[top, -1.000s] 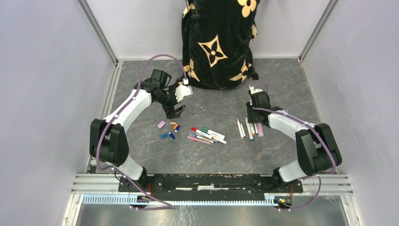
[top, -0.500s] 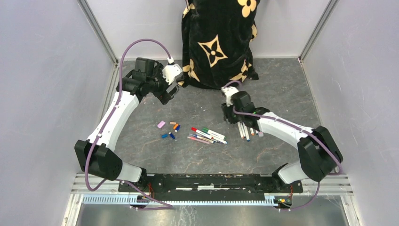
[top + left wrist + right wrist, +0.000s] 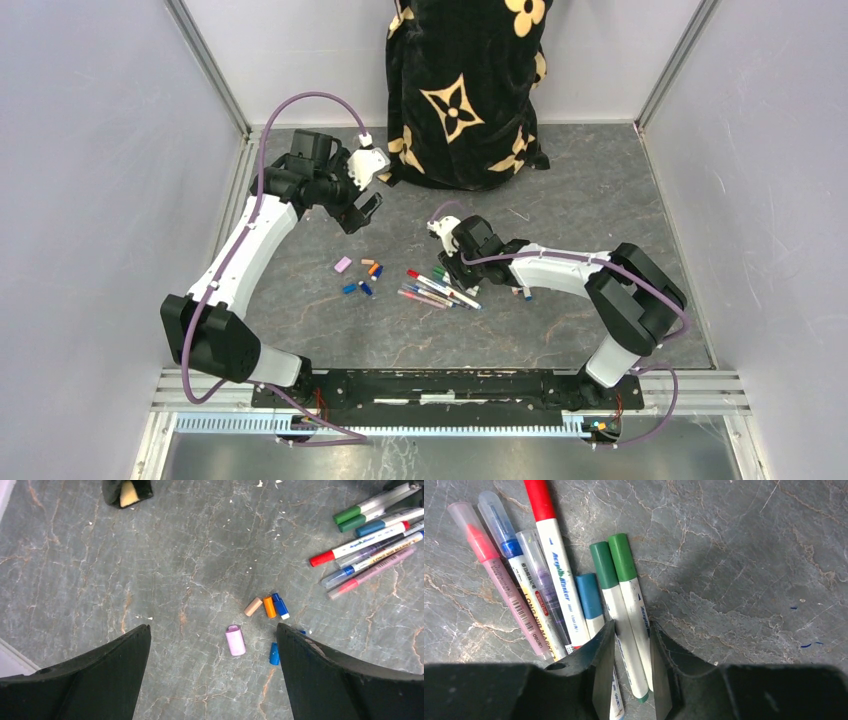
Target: Open the pen caps
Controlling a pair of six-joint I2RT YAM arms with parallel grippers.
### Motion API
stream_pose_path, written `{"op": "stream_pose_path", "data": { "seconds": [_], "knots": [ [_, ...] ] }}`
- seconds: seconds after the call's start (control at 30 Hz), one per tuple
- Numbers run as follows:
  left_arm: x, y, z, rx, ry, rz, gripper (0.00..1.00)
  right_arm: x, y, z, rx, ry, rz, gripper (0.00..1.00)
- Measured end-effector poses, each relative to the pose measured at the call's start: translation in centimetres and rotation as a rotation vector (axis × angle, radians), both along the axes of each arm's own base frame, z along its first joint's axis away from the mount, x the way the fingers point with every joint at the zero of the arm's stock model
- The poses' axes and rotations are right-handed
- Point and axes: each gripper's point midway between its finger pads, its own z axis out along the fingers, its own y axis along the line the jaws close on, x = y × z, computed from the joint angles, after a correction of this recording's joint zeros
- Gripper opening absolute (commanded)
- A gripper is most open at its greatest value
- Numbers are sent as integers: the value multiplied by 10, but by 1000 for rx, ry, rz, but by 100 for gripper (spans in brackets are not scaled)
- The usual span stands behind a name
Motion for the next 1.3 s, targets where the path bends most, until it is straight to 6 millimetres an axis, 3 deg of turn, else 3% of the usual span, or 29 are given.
{"op": "stream_pose_path", "data": {
  "seconds": [0.3, 0.6, 0.8, 0.97, 1.3],
  "knots": [
    [-9, -6, -4, -20, 33, -47, 100, 9, -1, 1, -11, -41, -12, 29],
    [-19, -11, -7, -32, 65, -96, 100, 18, -4, -3, -17, -60, -30, 36],
    [-23, -12, -8, -40, 79, -107, 100, 22, -3, -3, -9, -71, -35, 22],
    [-25, -13, -8, -46, 87, -113, 100, 23, -3, 2, 3, -71, -34, 1],
    [-28, -13, -9, -42, 98, -120, 100, 22, -10, 10, 13, -23, -34, 0]
  ]
}}
